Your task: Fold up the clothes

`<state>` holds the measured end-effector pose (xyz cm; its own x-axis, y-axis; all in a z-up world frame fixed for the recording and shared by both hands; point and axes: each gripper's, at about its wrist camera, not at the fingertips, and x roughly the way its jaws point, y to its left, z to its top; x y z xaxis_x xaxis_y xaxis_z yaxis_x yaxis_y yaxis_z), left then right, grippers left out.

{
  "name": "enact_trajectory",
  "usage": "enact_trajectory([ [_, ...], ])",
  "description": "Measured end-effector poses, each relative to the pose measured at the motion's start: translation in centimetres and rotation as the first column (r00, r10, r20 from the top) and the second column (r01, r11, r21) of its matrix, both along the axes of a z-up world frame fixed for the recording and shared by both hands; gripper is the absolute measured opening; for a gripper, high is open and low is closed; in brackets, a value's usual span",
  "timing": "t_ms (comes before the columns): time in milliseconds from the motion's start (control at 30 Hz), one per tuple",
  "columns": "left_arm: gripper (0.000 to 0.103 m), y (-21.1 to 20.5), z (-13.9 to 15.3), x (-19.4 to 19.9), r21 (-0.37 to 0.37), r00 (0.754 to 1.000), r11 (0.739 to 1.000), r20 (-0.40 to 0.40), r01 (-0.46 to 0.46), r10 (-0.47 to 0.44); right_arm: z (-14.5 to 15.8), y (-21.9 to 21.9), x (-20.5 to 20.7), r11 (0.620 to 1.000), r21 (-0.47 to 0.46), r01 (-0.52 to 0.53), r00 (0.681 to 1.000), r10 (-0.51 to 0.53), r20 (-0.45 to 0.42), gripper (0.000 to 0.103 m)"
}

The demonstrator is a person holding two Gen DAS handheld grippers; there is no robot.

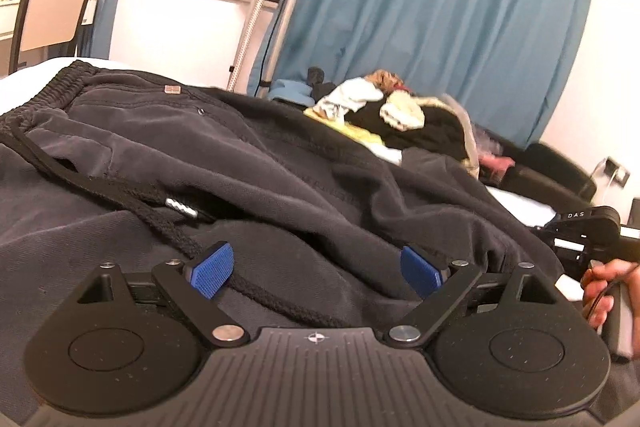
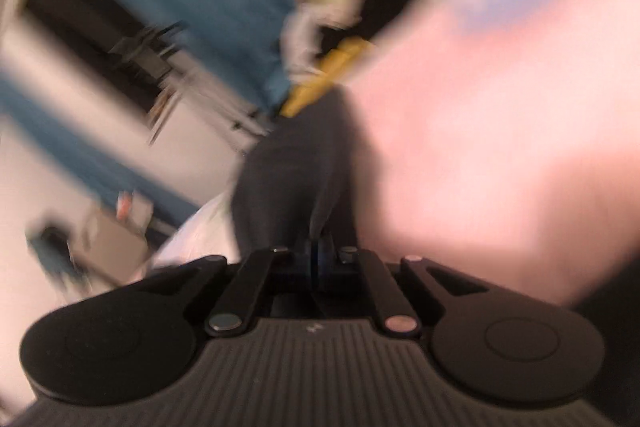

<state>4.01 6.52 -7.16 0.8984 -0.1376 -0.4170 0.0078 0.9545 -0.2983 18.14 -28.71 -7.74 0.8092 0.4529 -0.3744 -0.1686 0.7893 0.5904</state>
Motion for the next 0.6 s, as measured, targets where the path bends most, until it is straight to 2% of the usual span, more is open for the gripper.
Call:
enact_trajectory([
  [100,0.092,0.6,0.7,-0.7,-0.025,0.999,1.000,0.053,-0.010,0.011,2.2,3.3,-0.6,0.991,-0.073,-0.114,0.989,0.121,0.090,0.004],
  [167,0.092,1.0,0.7,-0.7,-0.041,0.999,0.999,0.046,-0.023,0.025,3.6,5.5,-1.1,0.974,-0.127,-0.185,0.969,0.203,0.144,0.004],
  [267,0.092,1.5,0.6,-0.8,-0.065,0.998,0.997,0.036,-0.042,0.045,2.9,10.5,-3.2,0.908,-0.211,-0.361,0.920,0.384,0.075,0.004],
  [367,0.092,2.1,0.6,-0.9,-0.089,0.998,0.994,0.026,-0.062,0.064,1.0,14.3,-5.1,0.849,-0.278,-0.449,0.887,0.462,-0.023,0.007],
  [400,0.092,2.3,0.6,-0.9,-0.097,0.997,0.993,0.022,-0.068,0.071,0.7,15.0,-5.4,0.832,-0.312,-0.458,0.882,0.470,-0.041,0.011],
  [467,0.092,2.6,0.5,-0.9,-0.111,0.996,0.990,0.013,-0.082,0.084,1.5,15.5,-6.2,0.815,-0.358,-0.456,0.876,0.481,-0.022,0.019],
  [533,0.092,3.0,0.6,-0.8,-0.126,0.995,0.988,-0.006,-0.095,0.095,2.9,14.7,-6.4,0.820,-0.337,-0.462,0.866,0.499,0.026,0.052],
  [600,0.092,3.3,0.3,-0.7,-0.141,0.994,0.984,-0.033,-0.108,0.104,4.3,12.9,-6.2,0.845,-0.306,-0.438,0.867,0.488,0.106,0.060],
])
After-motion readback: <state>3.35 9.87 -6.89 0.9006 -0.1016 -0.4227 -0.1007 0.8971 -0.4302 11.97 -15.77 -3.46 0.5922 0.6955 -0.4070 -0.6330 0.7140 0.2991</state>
